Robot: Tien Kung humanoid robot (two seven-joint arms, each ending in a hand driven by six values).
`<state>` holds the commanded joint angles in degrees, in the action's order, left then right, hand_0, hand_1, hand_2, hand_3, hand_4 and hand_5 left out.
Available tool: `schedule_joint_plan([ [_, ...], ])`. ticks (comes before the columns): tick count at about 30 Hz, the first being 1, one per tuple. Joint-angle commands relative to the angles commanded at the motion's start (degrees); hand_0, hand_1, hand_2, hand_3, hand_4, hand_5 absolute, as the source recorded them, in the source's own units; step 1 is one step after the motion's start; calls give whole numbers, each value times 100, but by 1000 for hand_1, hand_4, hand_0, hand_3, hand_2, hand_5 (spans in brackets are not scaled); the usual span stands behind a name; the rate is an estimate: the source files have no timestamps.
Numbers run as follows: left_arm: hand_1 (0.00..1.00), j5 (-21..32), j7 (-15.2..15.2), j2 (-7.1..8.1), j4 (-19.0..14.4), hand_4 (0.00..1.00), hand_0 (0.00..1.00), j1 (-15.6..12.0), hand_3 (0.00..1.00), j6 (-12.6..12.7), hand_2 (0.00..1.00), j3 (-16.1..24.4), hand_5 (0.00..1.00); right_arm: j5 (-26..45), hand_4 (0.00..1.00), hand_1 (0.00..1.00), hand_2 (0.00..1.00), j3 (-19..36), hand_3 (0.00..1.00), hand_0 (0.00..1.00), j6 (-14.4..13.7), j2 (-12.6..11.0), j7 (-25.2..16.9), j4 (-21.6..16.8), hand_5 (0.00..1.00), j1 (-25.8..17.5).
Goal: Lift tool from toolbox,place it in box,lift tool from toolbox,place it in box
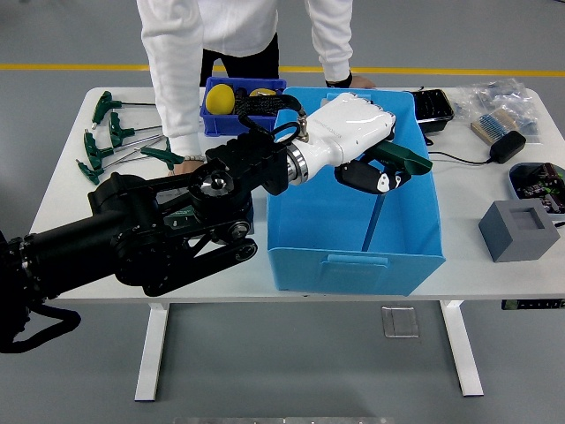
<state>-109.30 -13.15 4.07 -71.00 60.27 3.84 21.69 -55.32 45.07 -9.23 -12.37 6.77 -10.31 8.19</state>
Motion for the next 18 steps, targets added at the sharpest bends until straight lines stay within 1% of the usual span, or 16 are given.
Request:
schedule_joint_plan([
  [2,2,102,40,-63,114,670,64,54,48,-143,17,-96,479,-17,807,550,638,-12,590,586,8,-6,7,0,837,8],
  [3,21,134,61,-85,149,825,88,72,120,-175,68,-127,556,-27,808,549,635,-17,590,589,11,-9,8,0,836,11],
  [4,21,170,89,-111,190,825,88,90,120,-189,68,-160,556,-36,808,549,635,-23,590,589,14,-12,9,0,836,14],
  [5,21,229,163,-167,288,825,88,119,120,-196,68,-218,556,-52,808,549,635,-27,590,589,19,-18,12,0,836,23],
  [8,21,329,354,-275,520,825,88,167,120,-158,68,-302,556,-66,808,549,635,-34,590,589,24,-28,14,0,836,43],
  [9,253,372,425,-323,630,850,207,187,366,-162,296,-331,537,-77,808,549,631,-36,590,589,26,-35,16,0,835,54],
  [11,253,443,542,-395,819,850,207,225,366,-167,296,-372,537,-86,808,549,631,-48,590,589,27,-46,18,0,835,74],
  [14,253,443,653,-407,998,850,207,273,366,-134,296,-402,537,-94,808,549,631,-55,590,589,25,-60,19,0,835,103],
  [15,511,424,680,-407,1042,985,328,290,676,-106,599,-410,737,-90,810,549,628,-64,590,589,24,-66,19,0,833,116],
  [18,511,356,783,-407,1197,985,328,362,676,17,599,-350,737,-29,810,549,628,-169,590,589,24,-96,3,0,833,160],
])
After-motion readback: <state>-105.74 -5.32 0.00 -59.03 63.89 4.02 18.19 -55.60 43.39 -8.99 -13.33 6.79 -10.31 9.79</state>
